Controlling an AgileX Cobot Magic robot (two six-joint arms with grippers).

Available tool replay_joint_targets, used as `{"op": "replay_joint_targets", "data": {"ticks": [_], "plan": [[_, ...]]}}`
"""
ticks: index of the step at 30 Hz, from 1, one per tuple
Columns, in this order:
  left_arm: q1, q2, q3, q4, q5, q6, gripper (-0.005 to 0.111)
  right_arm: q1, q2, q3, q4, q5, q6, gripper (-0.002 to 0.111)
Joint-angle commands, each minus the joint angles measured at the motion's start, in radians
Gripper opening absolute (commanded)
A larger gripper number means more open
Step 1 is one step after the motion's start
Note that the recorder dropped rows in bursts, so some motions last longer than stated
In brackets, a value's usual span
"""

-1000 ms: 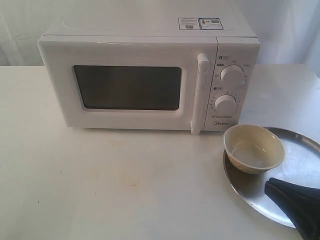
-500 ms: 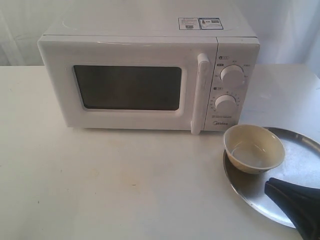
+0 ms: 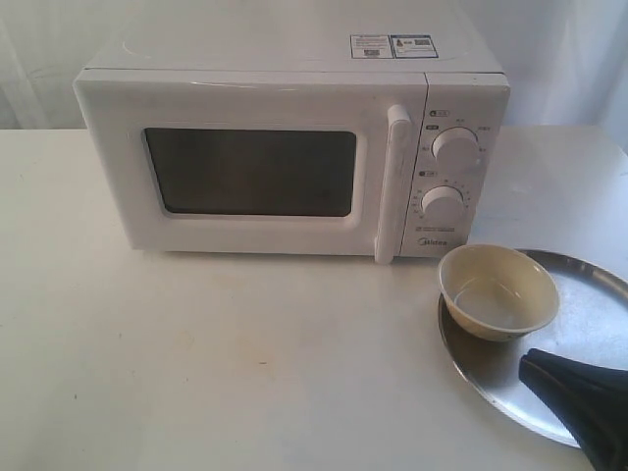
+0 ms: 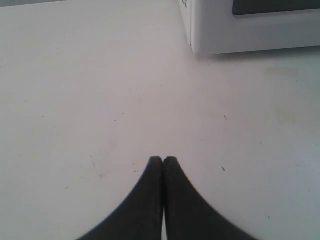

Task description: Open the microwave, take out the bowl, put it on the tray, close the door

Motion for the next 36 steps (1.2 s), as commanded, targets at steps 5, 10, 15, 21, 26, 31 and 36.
{"op": "replay_joint_targets", "data": {"ticks": [5, 10, 15, 21, 26, 31, 36], "plan": [[0.024, -0.004, 0.002, 0.005, 0.004, 0.018, 0.000, 0.000, -0.004, 0.004, -0.008, -0.003, -0.006, 0.000], [0.024, -0.004, 0.002, 0.005, 0.004, 0.018, 0.000, 0.000, -0.004, 0.004, -0.008, 0.000, -0.006, 0.000], [0.024, -0.004, 0.002, 0.005, 0.004, 0.018, 0.000, 0.000, -0.004, 0.004, -0.008, 0.000, -0.006, 0.000], [0.024, -0.004, 0.002, 0.004, 0.004, 0.018, 0.000, 0.000, -0.004, 0.004, -0.008, -0.003, -0.006, 0.000], [0.024, -0.004, 0.002, 0.004, 0.004, 0.018, 0.000, 0.000, -0.004, 0.004, -0.008, -0.003, -0.006, 0.000], [0.024, -0.004, 0.002, 0.004, 0.004, 0.018, 0.000, 0.000, -0.004, 0.004, -0.008, 0.000, -0.006, 0.000], [0.024, -0.004, 0.002, 0.004, 0.004, 0.018, 0.000, 0.000, -0.004, 0.004, -0.008, 0.000, -0.006, 0.000]]}}
